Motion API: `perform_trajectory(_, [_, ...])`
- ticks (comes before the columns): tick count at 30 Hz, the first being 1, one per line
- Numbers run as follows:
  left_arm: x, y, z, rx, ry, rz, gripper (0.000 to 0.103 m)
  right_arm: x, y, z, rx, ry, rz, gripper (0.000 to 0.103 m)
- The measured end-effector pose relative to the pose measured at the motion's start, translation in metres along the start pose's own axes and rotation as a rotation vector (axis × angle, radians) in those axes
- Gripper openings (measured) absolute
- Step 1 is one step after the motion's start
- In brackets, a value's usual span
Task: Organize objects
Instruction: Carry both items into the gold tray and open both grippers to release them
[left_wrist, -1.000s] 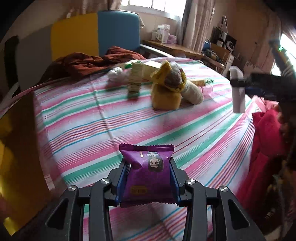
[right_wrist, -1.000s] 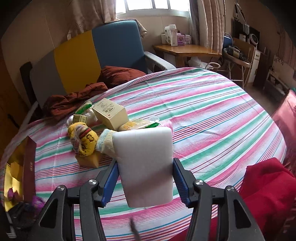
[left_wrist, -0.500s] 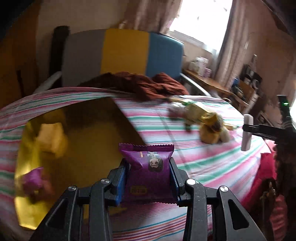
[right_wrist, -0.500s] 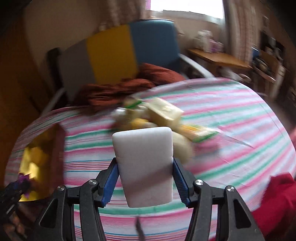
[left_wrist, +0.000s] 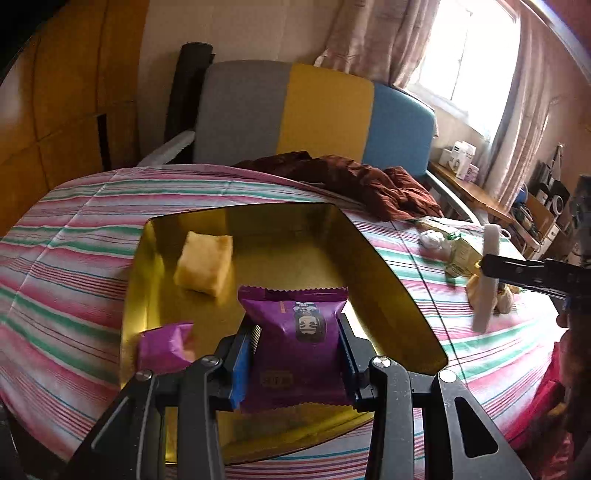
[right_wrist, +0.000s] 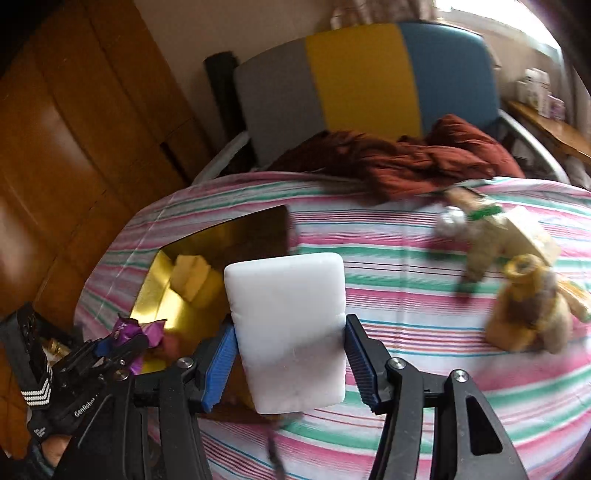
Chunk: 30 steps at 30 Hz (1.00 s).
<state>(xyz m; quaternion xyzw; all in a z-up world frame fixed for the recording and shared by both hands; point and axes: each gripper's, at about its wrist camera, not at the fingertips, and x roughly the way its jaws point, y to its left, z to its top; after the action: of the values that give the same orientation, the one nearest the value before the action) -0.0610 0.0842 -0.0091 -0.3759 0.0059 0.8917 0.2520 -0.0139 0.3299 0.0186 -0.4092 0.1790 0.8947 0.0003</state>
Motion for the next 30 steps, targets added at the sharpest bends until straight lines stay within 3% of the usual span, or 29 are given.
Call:
perform_trajectory(7, [0.004,0.013,0.005,-0.024,-0.002,0.02,0.041,0.034,0.03,0.019,-0.044,0.039,0.037,0.057])
perform_trajectory(14, [0.01,0.017,0.016,-0.023,-0.016,0.046,0.041,0.066,0.056,0.056,-0.087,0.031,0.011,0.06])
perform_trajectory(15, [0.011,0.018,0.017,-0.025,-0.014,0.047,0.041,0.07,0.06,0.063,-0.089,0.015,0.003,0.062])
perform_trajectory(17, [0.013,0.021,0.018,-0.031,-0.012,0.055,0.041,0.076,0.063,0.072,-0.083,0.002,-0.01,0.08])
perform_trajectory(19, [0.014,0.024,0.019,-0.04,-0.007,0.06,0.042,0.077,0.063,0.078,-0.063,-0.018,-0.007,0.083])
perform_trajectory(28, [0.007,0.04,-0.004,-0.057,0.016,0.128,0.042,0.075,0.066,0.05,-0.073,0.01,0.0,0.083])
perform_trajectory(30, [0.005,0.045,-0.012,-0.072,0.026,0.125,0.048,0.071,0.065,0.04,-0.071,0.011,0.001,0.083])
